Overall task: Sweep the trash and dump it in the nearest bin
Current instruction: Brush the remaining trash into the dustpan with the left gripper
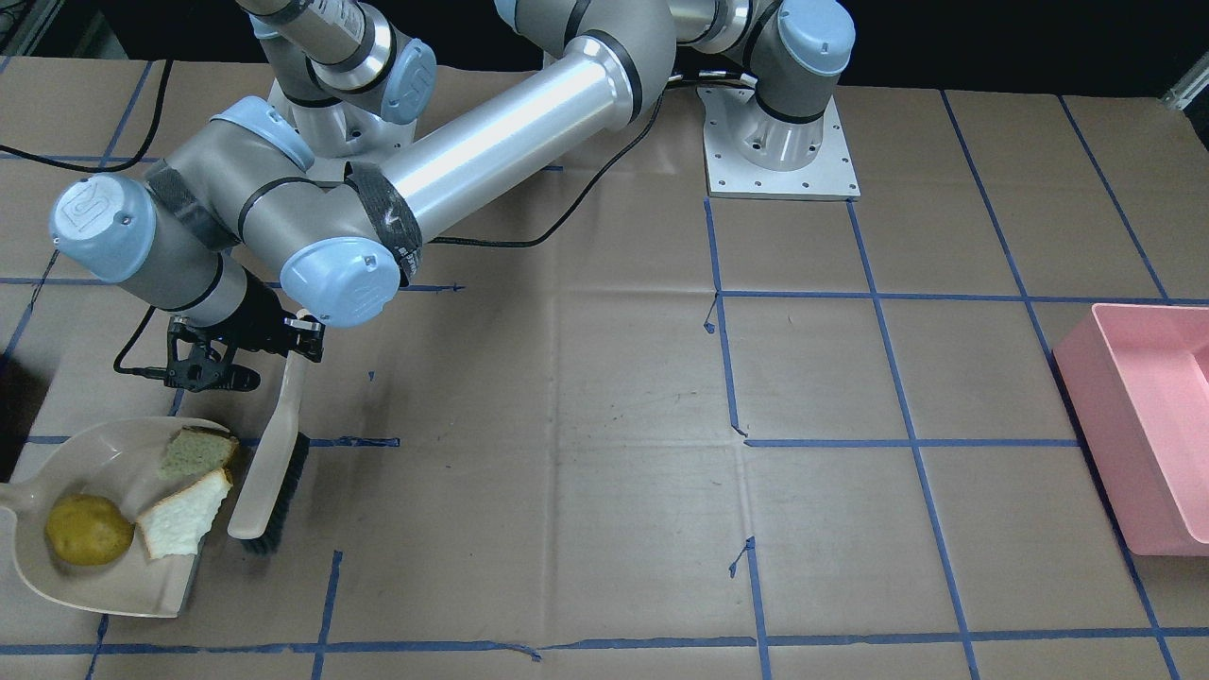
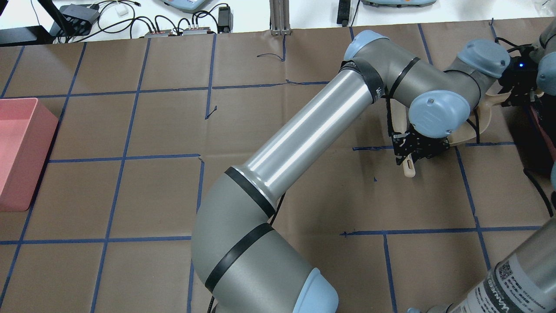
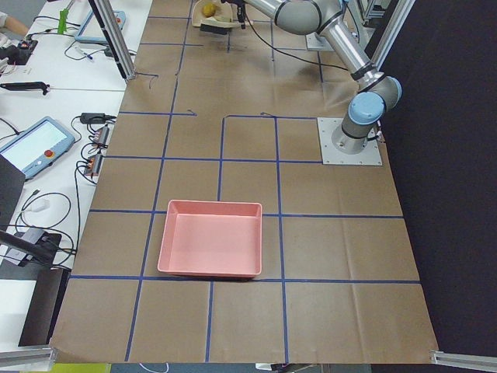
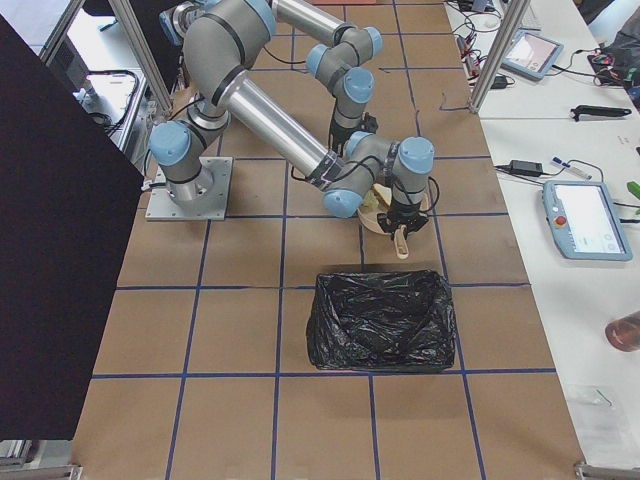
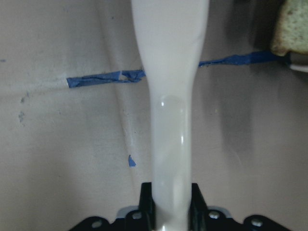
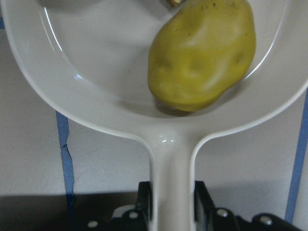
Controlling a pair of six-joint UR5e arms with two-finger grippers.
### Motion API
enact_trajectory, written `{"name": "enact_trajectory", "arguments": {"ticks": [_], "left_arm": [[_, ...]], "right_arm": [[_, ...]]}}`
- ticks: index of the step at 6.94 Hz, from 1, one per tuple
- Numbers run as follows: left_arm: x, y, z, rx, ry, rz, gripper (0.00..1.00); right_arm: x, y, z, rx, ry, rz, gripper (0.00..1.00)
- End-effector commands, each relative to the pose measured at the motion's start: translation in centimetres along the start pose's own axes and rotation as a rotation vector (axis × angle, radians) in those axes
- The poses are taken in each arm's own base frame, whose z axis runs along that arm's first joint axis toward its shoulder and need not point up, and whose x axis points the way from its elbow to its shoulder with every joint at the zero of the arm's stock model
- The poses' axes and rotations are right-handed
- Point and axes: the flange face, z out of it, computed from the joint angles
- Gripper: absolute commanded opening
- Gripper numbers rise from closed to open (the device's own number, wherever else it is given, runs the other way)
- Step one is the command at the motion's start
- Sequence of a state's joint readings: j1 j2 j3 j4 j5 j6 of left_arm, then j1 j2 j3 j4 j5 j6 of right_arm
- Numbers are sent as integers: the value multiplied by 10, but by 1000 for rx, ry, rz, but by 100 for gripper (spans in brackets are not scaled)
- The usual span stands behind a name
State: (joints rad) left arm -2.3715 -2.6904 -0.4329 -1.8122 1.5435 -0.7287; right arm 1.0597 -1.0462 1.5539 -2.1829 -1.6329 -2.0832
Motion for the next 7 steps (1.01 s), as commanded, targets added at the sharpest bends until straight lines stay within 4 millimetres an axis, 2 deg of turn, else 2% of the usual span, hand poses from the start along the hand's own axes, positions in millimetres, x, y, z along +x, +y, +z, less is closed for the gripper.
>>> {"name": "enact_trajectory", "arguments": {"ticks": [1,4,5,7], "left_arm": [[19,9,15,-13,30,8,0],[46,11,30,-50,145,24,0],[50,12,29,-71,180,25,0],[62,10,14,-49,296,-27,0]], "right_arm": [[0,-1,1,3,0,0,3],[1,-3,1,19,9,-2,3],[1,-3,1,19,9,-2,3],[1,-3,1,19,9,-2,3]]}}
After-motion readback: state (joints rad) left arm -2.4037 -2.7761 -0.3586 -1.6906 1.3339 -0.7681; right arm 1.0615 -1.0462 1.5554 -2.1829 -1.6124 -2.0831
